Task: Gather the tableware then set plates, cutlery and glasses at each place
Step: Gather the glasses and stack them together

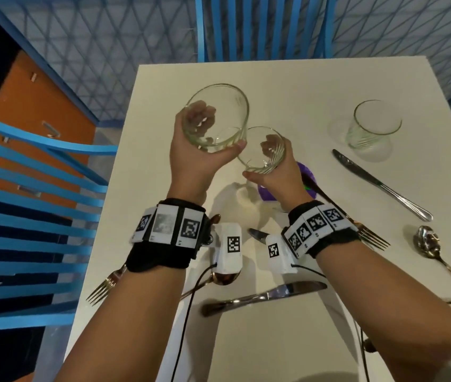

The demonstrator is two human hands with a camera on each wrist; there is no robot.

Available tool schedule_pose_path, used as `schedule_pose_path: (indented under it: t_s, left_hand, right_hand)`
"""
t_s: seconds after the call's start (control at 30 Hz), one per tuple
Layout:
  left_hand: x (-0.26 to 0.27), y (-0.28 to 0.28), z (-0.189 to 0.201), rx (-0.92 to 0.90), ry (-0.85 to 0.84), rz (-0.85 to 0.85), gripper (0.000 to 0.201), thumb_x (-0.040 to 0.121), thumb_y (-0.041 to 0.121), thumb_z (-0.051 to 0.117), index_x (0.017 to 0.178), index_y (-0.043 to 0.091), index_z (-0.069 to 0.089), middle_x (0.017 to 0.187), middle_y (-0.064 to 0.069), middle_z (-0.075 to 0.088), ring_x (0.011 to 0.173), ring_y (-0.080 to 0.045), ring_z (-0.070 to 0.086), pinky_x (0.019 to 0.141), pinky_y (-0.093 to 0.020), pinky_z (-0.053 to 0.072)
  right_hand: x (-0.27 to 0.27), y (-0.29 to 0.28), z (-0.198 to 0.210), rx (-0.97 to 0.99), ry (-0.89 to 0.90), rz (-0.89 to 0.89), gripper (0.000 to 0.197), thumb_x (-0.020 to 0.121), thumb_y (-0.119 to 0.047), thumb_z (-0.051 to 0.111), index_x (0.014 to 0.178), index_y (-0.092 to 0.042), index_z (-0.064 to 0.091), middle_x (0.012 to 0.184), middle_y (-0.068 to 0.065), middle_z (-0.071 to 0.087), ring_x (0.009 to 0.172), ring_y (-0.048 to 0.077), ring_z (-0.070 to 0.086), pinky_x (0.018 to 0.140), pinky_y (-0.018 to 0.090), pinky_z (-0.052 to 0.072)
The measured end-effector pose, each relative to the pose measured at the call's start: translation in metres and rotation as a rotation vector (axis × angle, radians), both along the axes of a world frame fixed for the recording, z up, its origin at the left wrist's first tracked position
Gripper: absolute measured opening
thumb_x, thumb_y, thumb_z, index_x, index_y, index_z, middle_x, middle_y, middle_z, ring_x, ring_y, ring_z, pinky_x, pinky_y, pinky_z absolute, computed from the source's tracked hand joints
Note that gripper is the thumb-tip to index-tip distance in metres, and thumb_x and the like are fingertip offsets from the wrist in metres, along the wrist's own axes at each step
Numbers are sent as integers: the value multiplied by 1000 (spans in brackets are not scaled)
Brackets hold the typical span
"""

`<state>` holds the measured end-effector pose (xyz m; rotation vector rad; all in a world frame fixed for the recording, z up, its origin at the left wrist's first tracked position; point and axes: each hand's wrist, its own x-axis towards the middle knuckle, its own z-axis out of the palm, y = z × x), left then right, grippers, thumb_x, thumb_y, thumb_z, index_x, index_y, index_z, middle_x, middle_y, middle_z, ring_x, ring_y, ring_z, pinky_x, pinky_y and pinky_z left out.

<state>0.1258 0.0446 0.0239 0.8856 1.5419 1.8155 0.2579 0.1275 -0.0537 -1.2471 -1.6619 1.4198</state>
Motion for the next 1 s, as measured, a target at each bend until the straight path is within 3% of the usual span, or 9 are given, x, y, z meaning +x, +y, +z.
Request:
schedule_pose_path:
  t_s: [0.23,0.37,0.43,0.5,0.57,0.7,0.8,0.9,1.0]
  left_hand:
    - [35,-3,-11,-166,105,-48,80,44,34,83,115,21,50,110,10,60,114,-9,53,101,-29,44]
    - [48,-1,-15,-234,141,-65,80,48,21,88,119,19,50,108,15,59,110,-4,53,97,-21,43]
    - [56,-1,-18,-251,154,-73,78,52,15,87,121,16,50,109,14,57,108,-2,52,97,-21,43]
    - [64,0,-19,-252,159,-74,80,46,26,85,118,22,50,118,8,54,115,-5,50,101,-27,44]
    - [71,3,-19,-265,135,-71,88,39,39,81,119,27,47,127,1,49,121,-10,48,104,-32,44]
    - [79,8,-19,-270,72,-139,102,44,30,88,133,24,38,127,5,51,120,-12,51,105,-38,45]
    - [84,16,-20,-304,115,-141,103,53,14,89,140,23,33,121,9,51,116,-9,52,105,-32,44]
    - [85,27,-22,-359,116,-53,93,51,18,89,131,19,42,119,5,56,113,-13,55,101,-36,47]
    - [79,33,-27,-363,76,-20,88,51,18,90,127,16,46,119,1,58,113,-17,55,101,-40,47]
  right_hand:
    - [13,-26,12,5,7,54,84,60,-9,85,129,-16,38,115,-5,58,109,15,59,91,31,52]
    - [18,-29,20,17,-26,47,87,61,-13,86,131,-10,37,112,-9,54,101,6,56,76,0,46]
    - [20,-30,25,39,-55,59,87,60,-19,86,132,-10,38,115,-9,54,103,5,56,85,8,48]
    - [26,-29,28,25,-47,65,80,63,-15,84,131,-11,42,116,-6,56,104,8,57,94,27,50]
    - [33,-28,30,-18,-1,46,74,68,-5,80,131,-11,43,116,-1,56,105,15,58,94,31,50]
    - [41,-19,35,1,9,22,63,73,-9,77,126,-10,43,100,-13,56,89,1,56,72,-4,42]
    - [45,-13,40,-29,24,-14,70,68,-14,81,128,-13,43,108,-9,60,100,8,58,86,12,48]
    - [59,-2,42,-20,-38,162,83,66,-8,77,137,-17,35,130,0,53,116,15,55,98,34,48]
    - [76,23,40,-16,-34,-19,76,76,5,66,140,-16,30,138,3,42,120,12,47,91,26,49]
